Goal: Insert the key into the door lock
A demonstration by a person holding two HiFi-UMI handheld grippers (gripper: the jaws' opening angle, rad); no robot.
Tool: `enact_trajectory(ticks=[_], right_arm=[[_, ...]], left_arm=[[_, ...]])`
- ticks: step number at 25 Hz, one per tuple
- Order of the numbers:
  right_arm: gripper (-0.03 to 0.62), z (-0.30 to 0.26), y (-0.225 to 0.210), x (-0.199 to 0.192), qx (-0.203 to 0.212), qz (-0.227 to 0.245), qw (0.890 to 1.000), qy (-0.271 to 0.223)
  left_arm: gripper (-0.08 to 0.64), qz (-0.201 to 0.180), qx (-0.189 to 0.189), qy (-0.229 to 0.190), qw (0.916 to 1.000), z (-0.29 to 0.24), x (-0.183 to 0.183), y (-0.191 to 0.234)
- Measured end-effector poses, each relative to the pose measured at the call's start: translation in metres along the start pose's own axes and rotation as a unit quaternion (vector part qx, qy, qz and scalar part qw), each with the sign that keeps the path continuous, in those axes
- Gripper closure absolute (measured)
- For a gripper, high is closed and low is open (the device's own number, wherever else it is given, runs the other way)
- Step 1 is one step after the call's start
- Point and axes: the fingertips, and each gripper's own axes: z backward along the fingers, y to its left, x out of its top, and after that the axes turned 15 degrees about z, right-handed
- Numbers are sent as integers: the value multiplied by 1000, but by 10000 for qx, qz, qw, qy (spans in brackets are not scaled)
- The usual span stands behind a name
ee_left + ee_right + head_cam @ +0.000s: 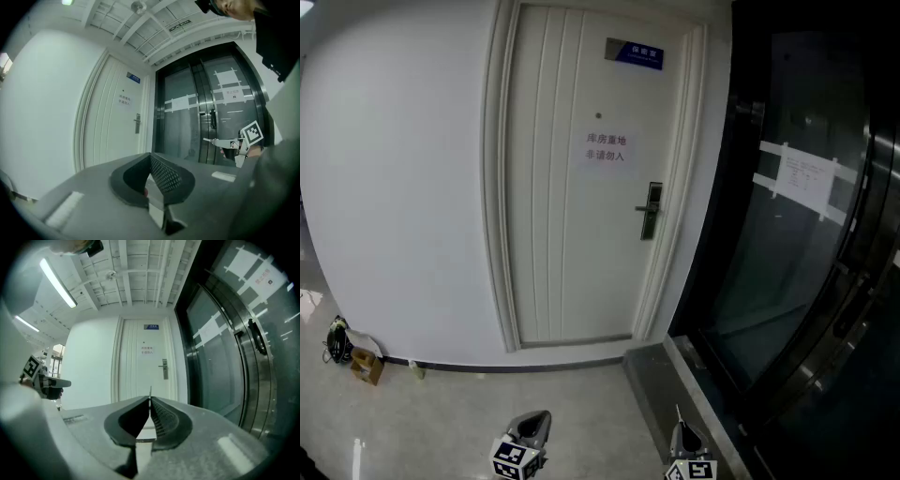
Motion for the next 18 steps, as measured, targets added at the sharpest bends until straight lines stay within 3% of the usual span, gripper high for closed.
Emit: enact_trajectory(ticks=[18], right_arm=[[581,14,-55,-6,89,48,9998,-192]], left_arm=[[558,-171,-170,-2,9997,-43,-20,-72]])
